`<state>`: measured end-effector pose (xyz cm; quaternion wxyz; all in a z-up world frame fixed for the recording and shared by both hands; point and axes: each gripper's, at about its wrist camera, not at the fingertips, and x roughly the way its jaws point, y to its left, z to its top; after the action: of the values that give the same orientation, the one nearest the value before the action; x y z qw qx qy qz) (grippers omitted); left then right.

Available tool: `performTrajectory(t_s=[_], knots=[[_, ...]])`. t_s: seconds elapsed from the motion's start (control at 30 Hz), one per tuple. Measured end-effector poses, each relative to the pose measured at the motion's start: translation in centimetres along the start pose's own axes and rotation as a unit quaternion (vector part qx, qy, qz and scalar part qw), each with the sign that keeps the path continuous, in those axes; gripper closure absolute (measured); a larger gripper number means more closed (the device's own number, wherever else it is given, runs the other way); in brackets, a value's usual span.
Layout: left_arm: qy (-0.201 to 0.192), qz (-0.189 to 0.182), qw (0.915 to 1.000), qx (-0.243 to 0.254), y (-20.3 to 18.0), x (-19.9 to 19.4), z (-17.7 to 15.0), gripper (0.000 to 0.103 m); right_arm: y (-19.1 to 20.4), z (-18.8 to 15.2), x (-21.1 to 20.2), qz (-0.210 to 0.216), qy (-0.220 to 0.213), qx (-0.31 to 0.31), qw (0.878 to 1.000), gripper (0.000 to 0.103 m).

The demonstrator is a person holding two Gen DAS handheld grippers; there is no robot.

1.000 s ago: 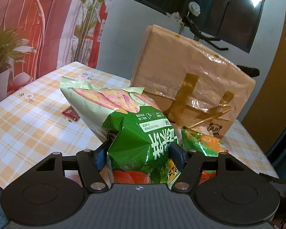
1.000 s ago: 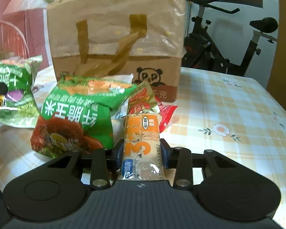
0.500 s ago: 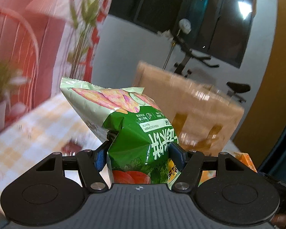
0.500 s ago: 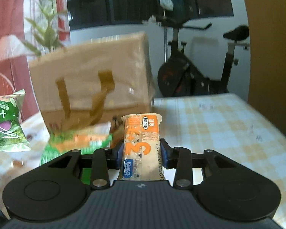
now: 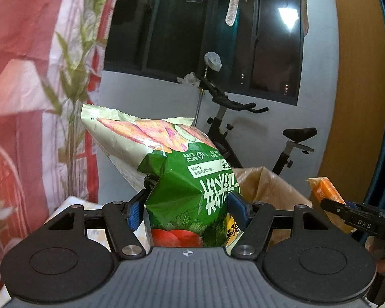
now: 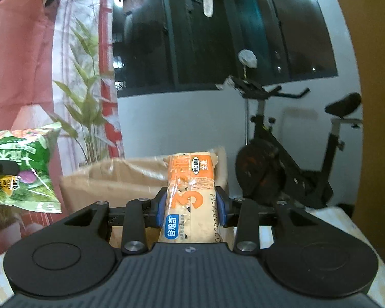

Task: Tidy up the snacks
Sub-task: 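Carry the chip bag and orange pack up over the box, then open both tools to drop the chip bag and orange pack into the box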

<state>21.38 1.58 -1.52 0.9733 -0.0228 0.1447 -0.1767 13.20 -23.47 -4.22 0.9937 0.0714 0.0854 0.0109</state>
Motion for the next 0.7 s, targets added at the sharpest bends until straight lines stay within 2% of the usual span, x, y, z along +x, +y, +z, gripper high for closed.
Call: performTrajectory(t_s=[0.17,0.43,0.57,0.7], knots=[[0.007,0.01,0.9993,0.036,-1.0,3.8,2.5,0.034,0.7,2.3,3.0,0.01,-0.011,-0.018,1.0,0.064],[0.071,0.027,0.9937,0.083,-2.4,11.7,4.5,0.034,2.3,3.5,9.4,0.021,0.013,-0.031,0.999,0.064],[0.105,0.033,0.9876,0.112,-3.1,14.9,4.2,0.033,2.5,3.0,12.0,0.015,0.038,-0.024,0.999,0.064],[0.139,0.045,0.9774,0.153,-4.1,17.3,3.1,0.032,2.0,2.2,13.8,0.009,0.065,-0.012,0.998,0.064]])
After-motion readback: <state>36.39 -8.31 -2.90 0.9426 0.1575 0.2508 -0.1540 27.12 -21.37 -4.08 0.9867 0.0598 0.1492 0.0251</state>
